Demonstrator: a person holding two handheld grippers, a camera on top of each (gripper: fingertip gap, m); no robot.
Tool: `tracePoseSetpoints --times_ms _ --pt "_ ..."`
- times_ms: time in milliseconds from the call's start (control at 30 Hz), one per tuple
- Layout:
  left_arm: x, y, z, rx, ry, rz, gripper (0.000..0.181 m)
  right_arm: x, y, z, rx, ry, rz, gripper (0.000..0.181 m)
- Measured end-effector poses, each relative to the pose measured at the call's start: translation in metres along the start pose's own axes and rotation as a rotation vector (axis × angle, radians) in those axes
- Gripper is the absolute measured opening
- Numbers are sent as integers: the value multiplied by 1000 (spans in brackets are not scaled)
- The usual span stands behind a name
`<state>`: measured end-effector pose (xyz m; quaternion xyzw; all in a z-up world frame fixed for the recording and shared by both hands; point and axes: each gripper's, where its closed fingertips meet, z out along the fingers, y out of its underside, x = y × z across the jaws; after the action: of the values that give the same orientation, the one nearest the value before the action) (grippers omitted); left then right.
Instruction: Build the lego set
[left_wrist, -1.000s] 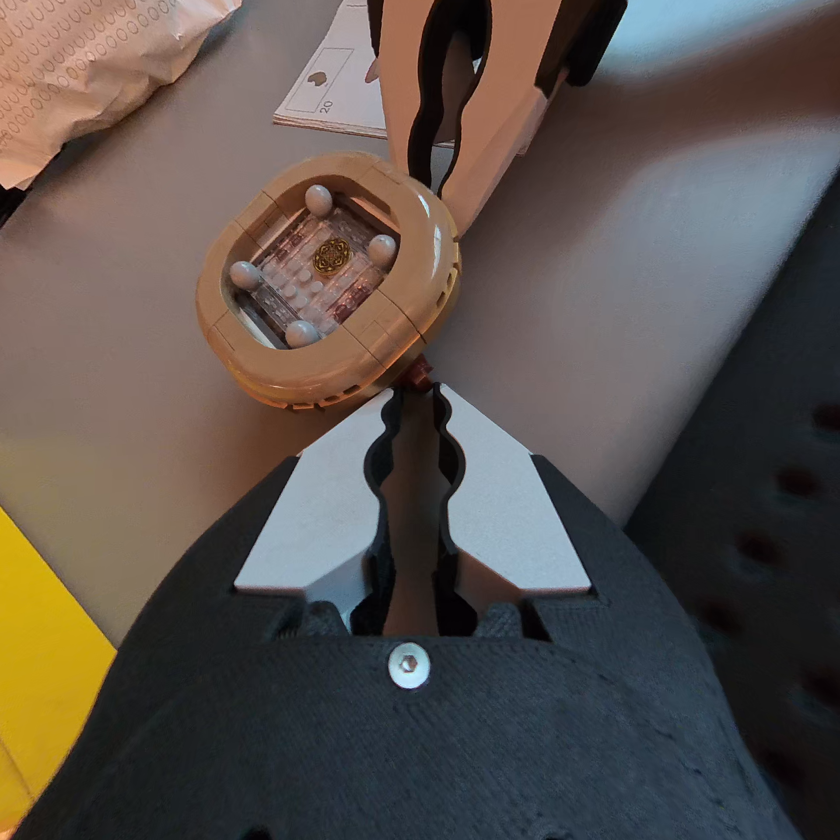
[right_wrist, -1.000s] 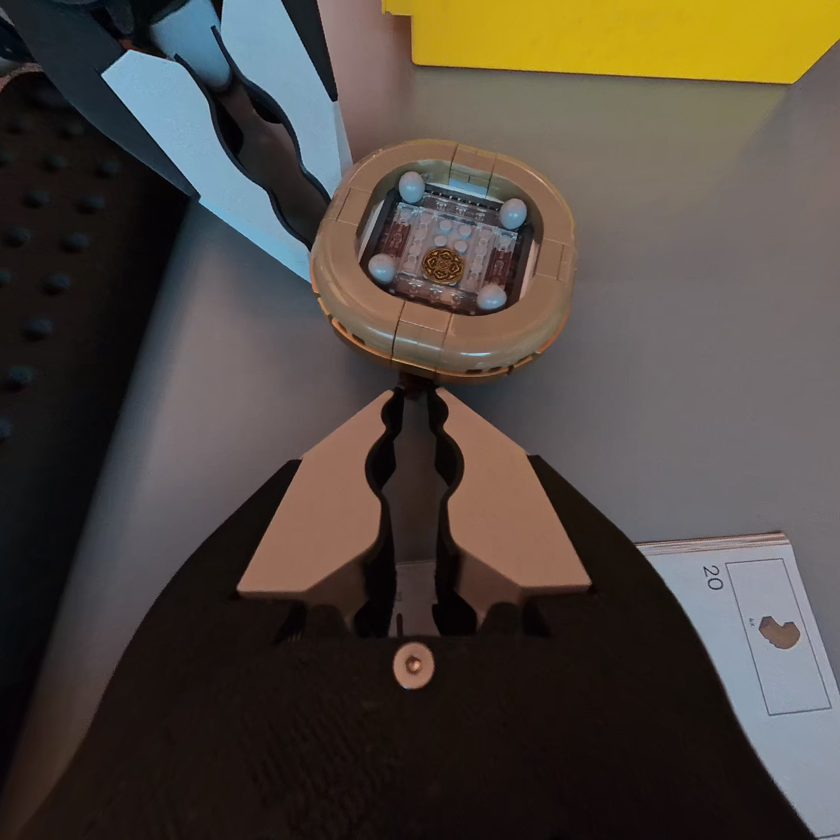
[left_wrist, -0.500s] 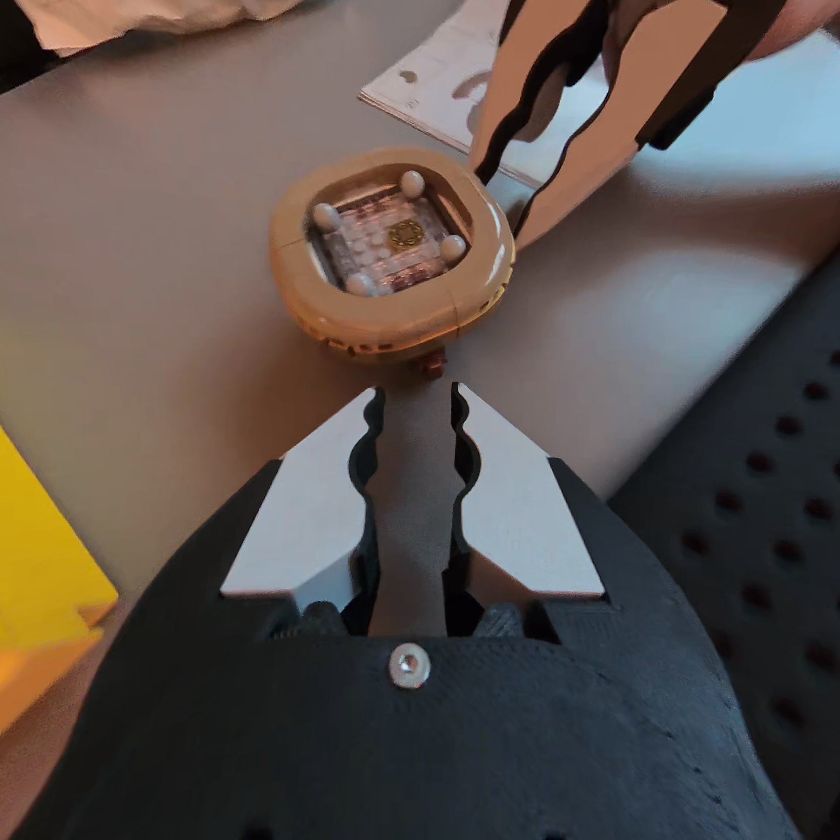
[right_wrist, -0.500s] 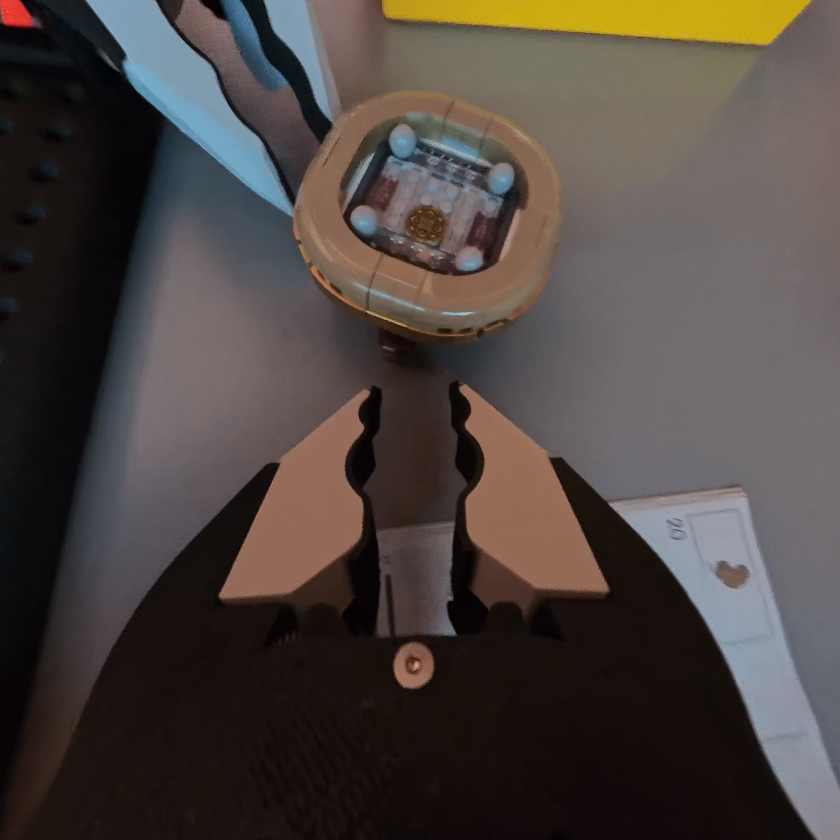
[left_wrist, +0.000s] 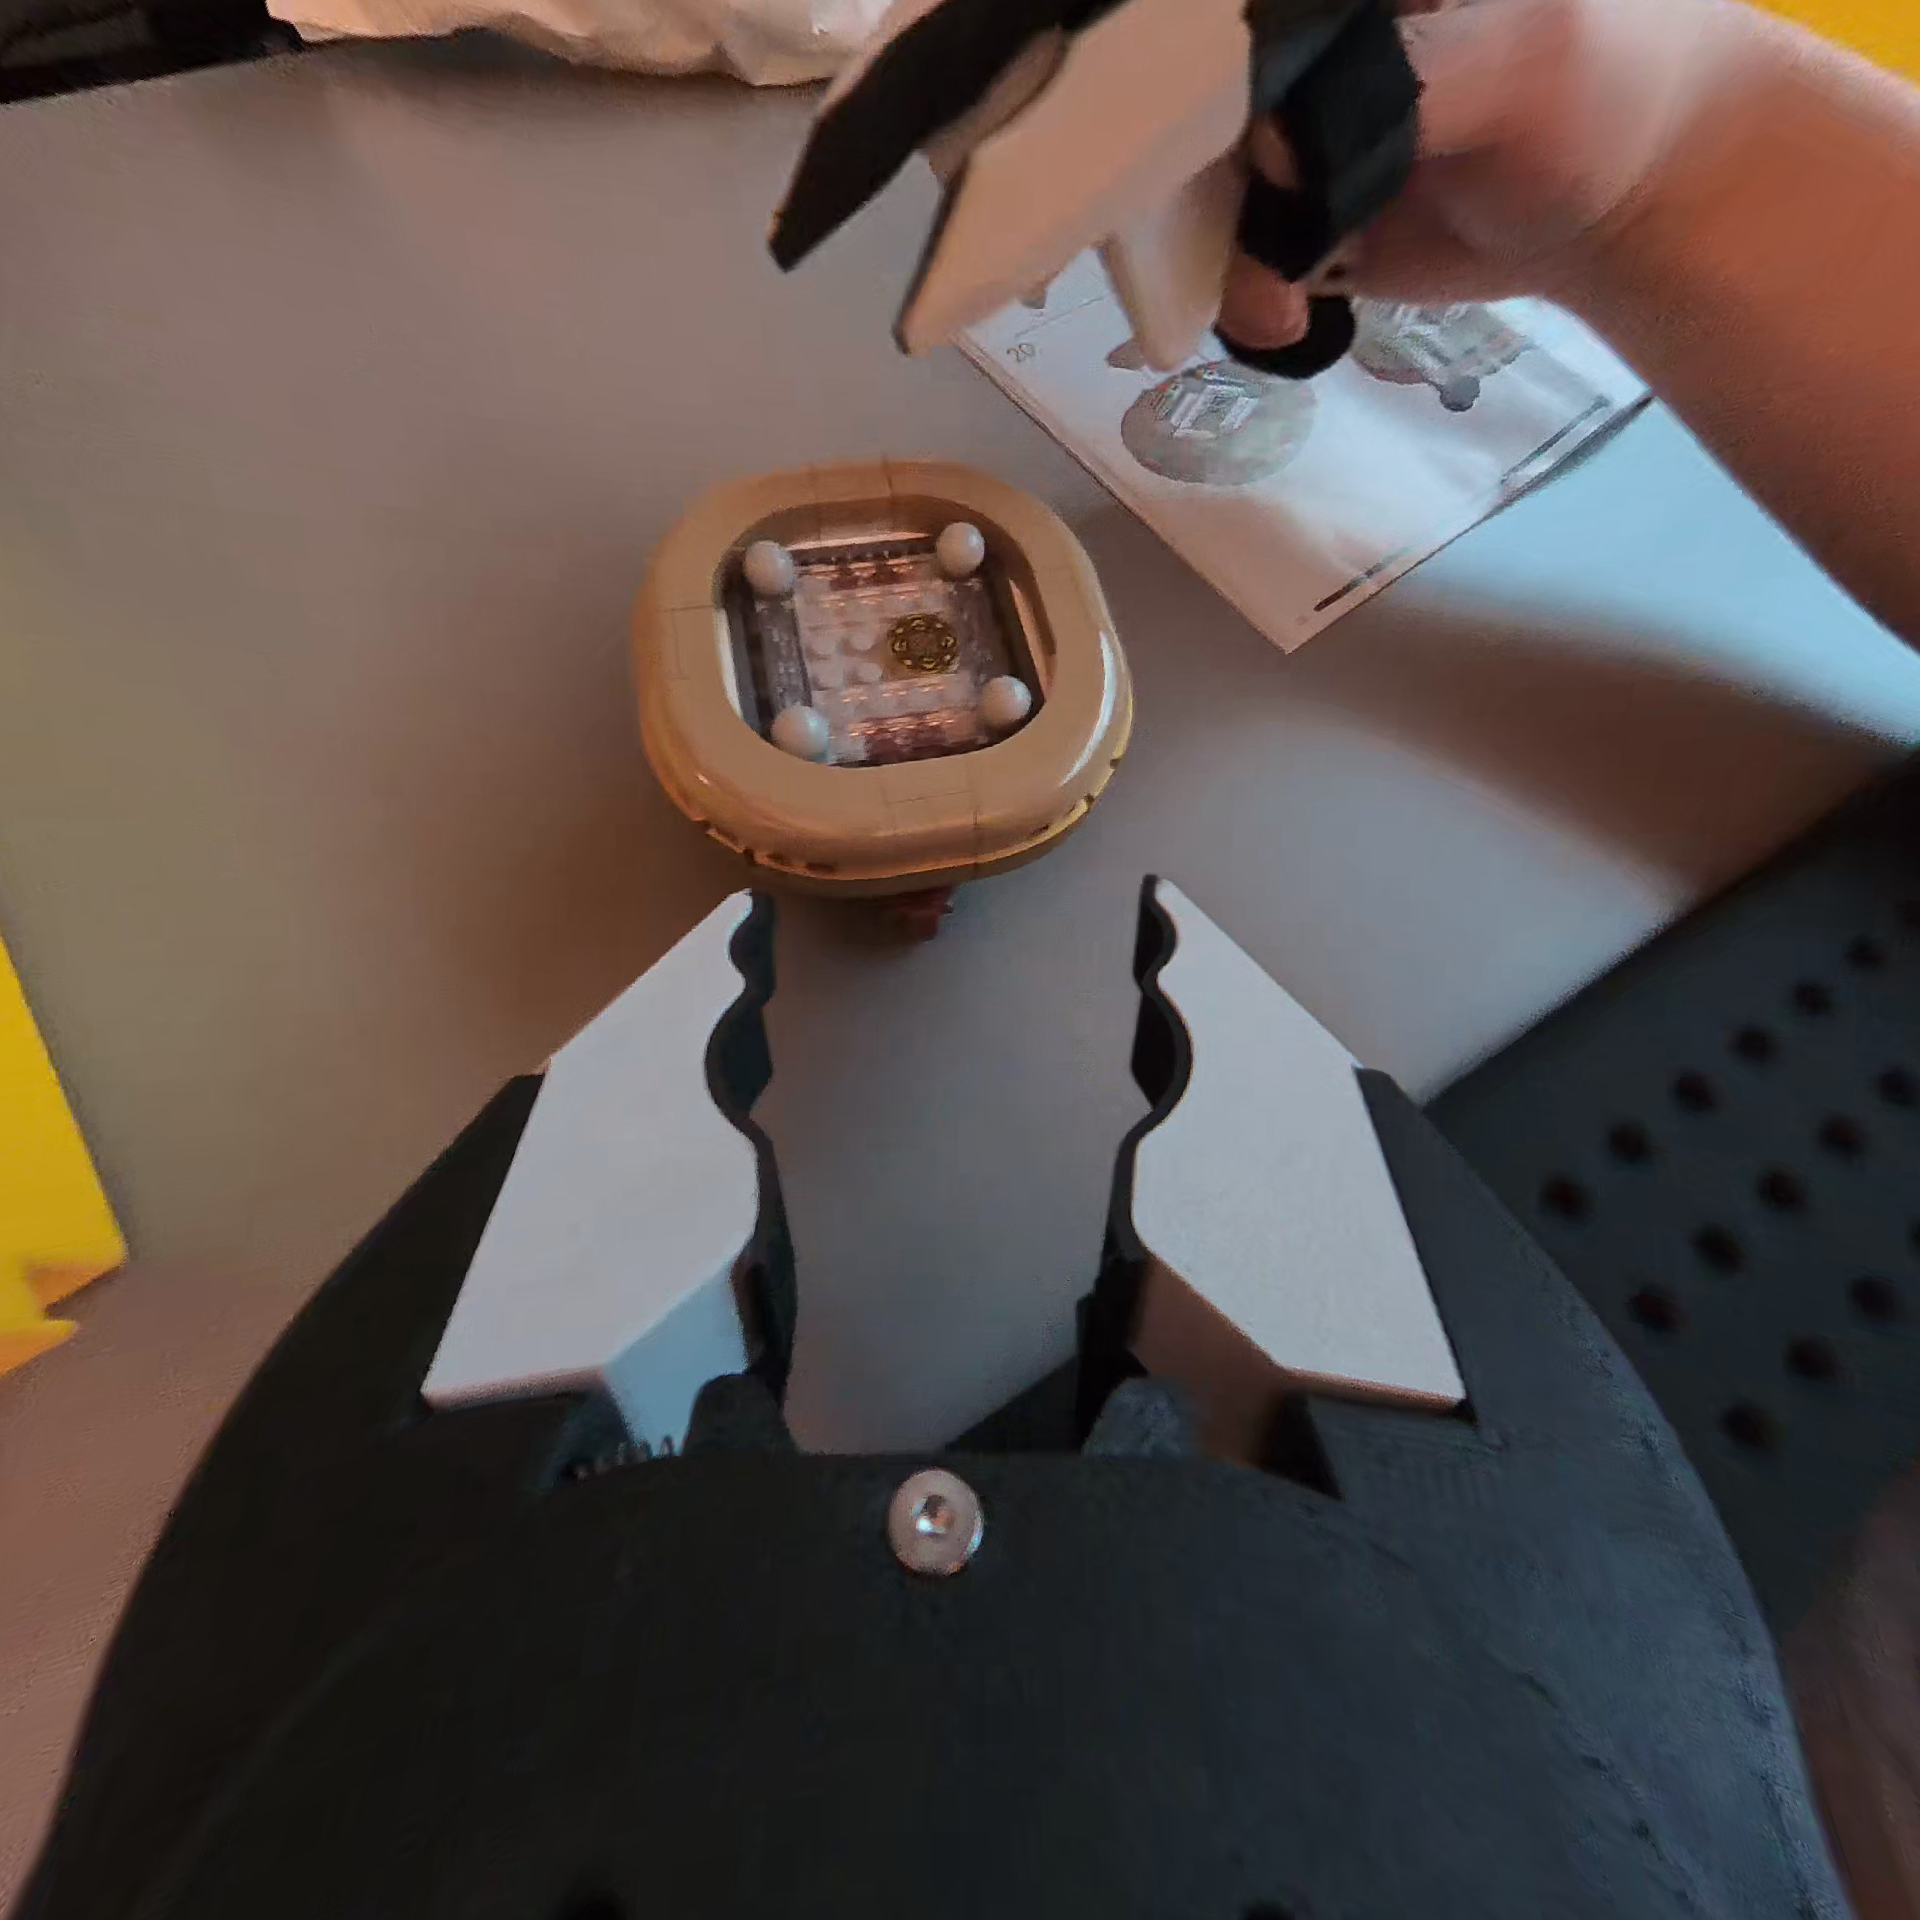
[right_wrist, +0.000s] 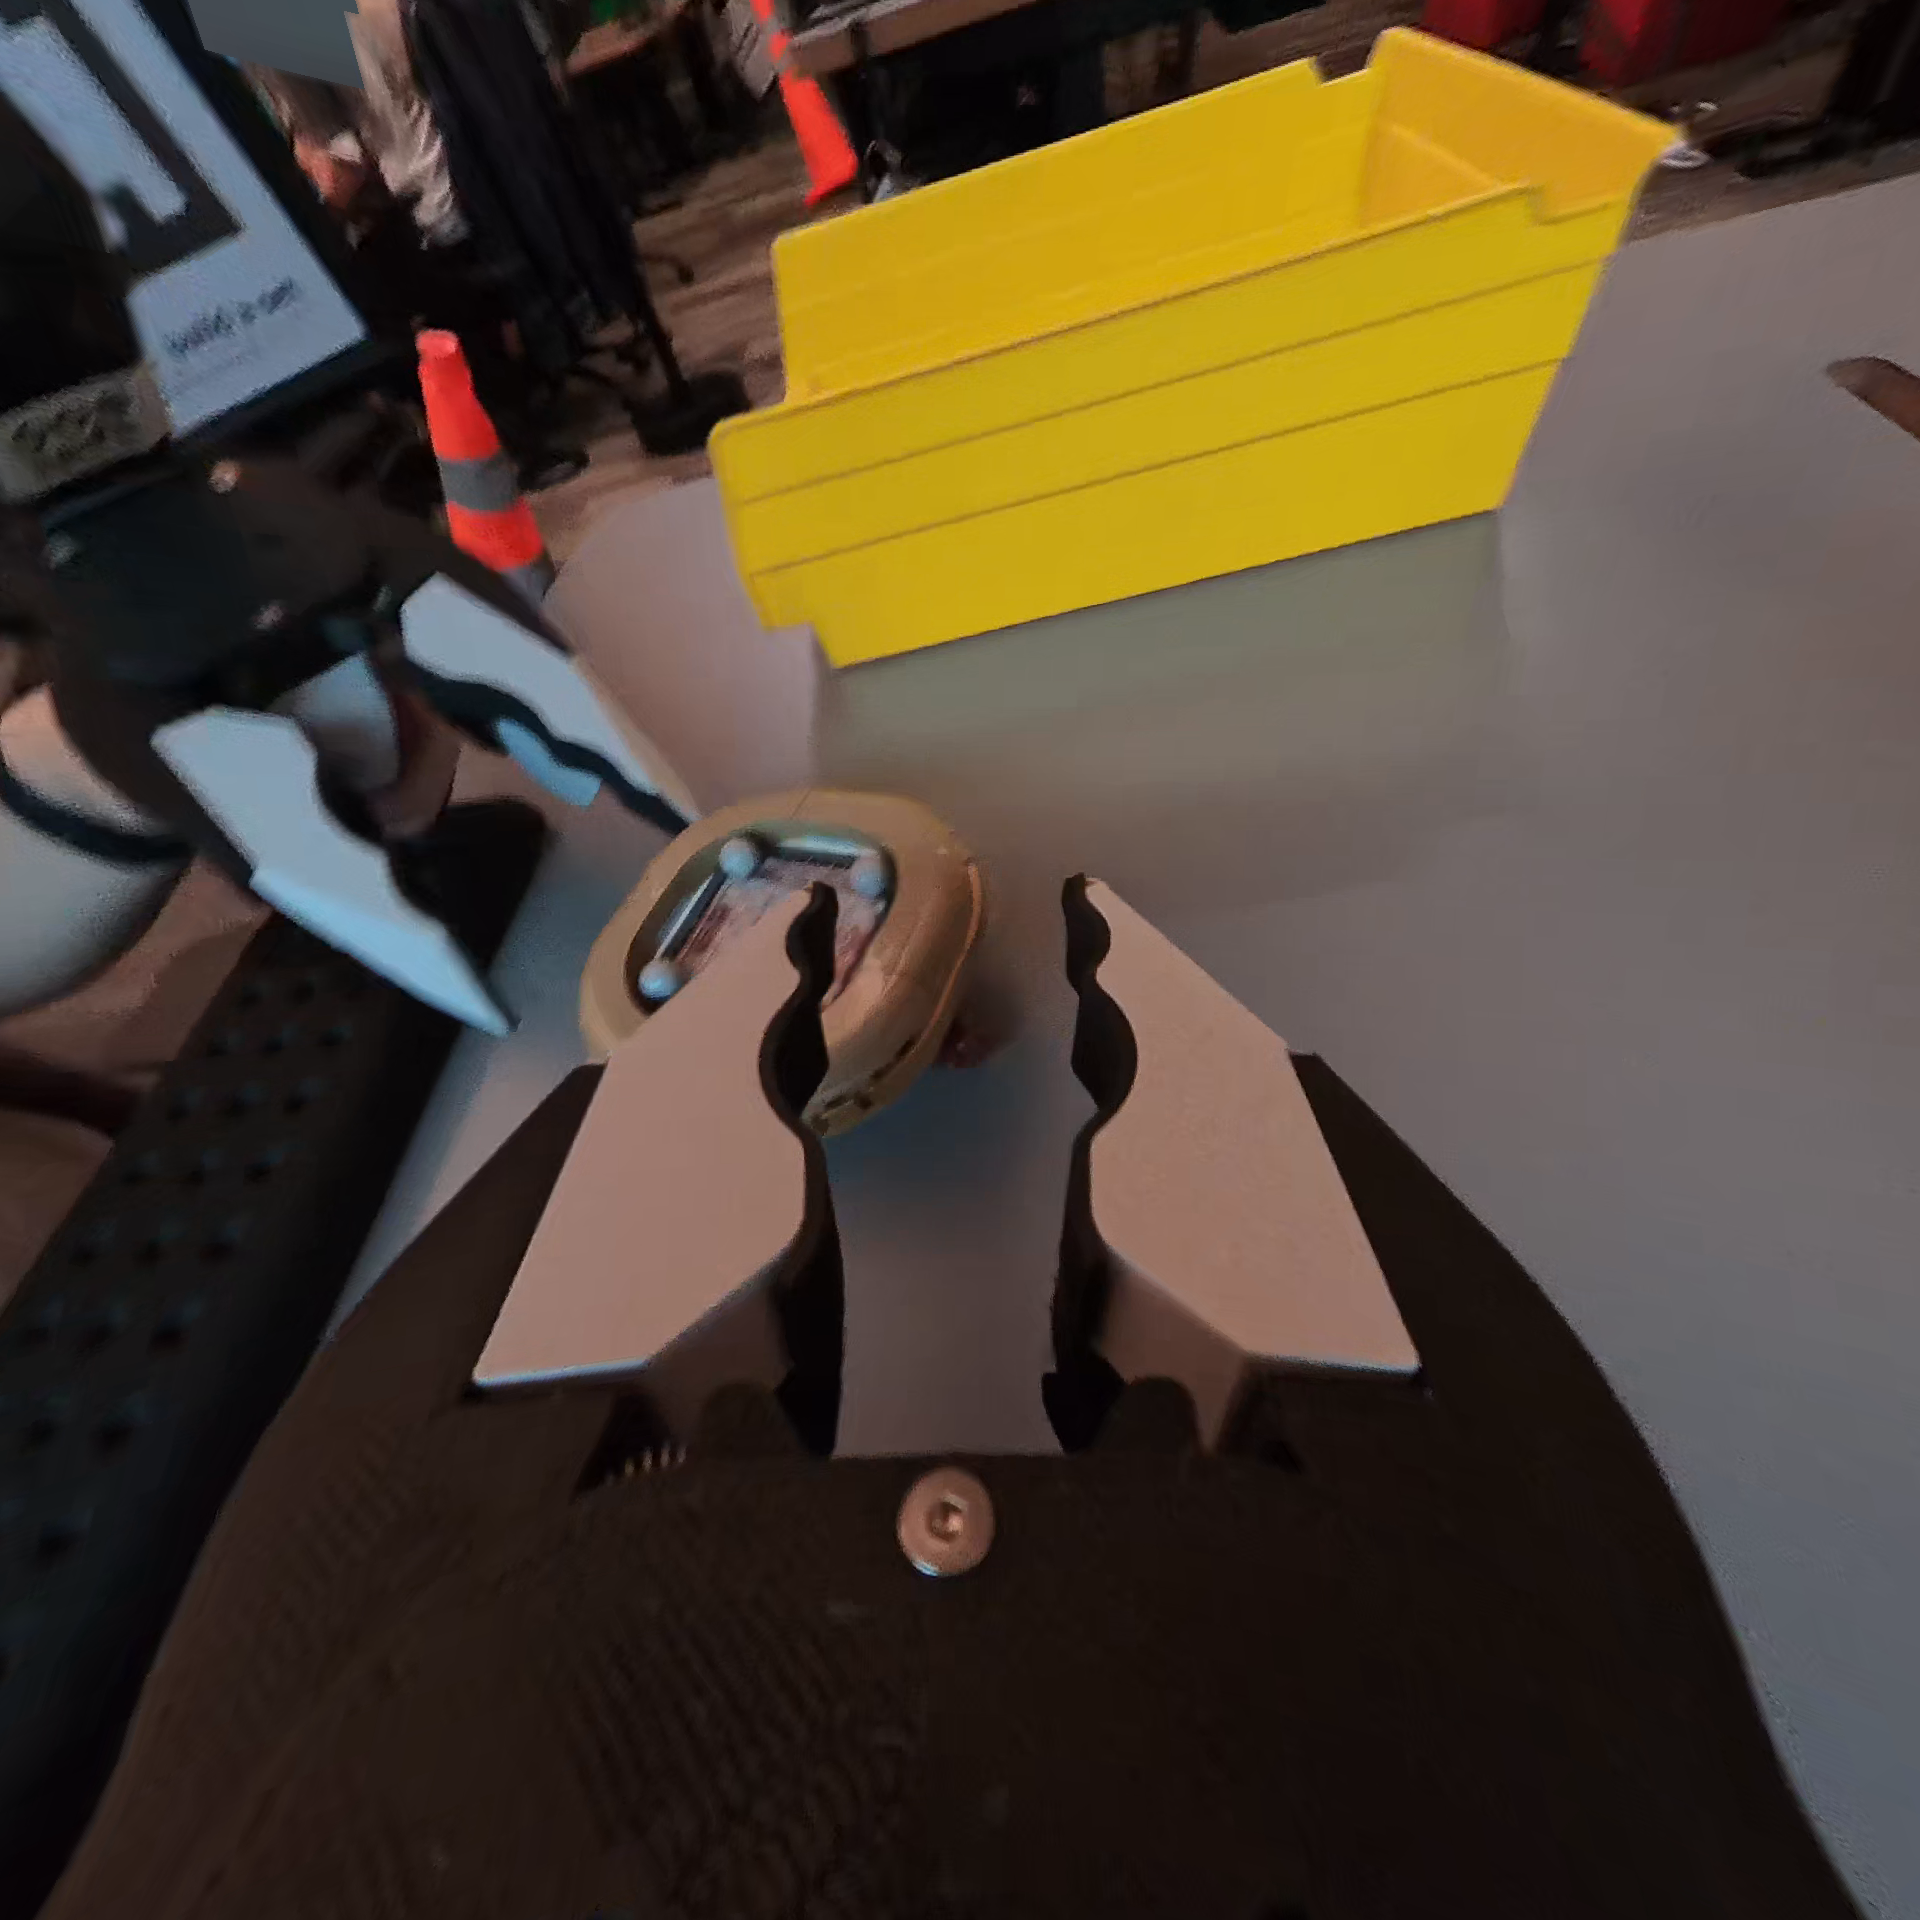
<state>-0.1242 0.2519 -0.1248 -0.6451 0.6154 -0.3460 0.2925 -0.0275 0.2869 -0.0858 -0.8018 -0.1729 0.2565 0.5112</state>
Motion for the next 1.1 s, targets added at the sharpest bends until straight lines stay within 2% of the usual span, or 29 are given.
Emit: tracePoseSetpoints --times_ms 33,133,333,567,700,867,1100 --pt "0 -1 2 2 -21 -5 70 6 -3 2 22 5 37 44" --pt "-14 -6 7 27 -140 24 74 27 -9 8 60 100 111 41" --pt "-21 -8 8 37 -99 -5 72 21 -2 16 -10 107 76 37" --pt "-50 -13 -12 83 -144 -70 61 12 17 18 -85 102 58 32" --pt "-42 -29 -23 172 -100 -95 58 16 17 13 -69 147 66 33" --pt "-38 -30 -12 140 -148 -22 56 20 17 11 -67 182 75 34" --pt "-43 -22 -1 100 -143 -61 55 16 18 10 -84 183 46 36"
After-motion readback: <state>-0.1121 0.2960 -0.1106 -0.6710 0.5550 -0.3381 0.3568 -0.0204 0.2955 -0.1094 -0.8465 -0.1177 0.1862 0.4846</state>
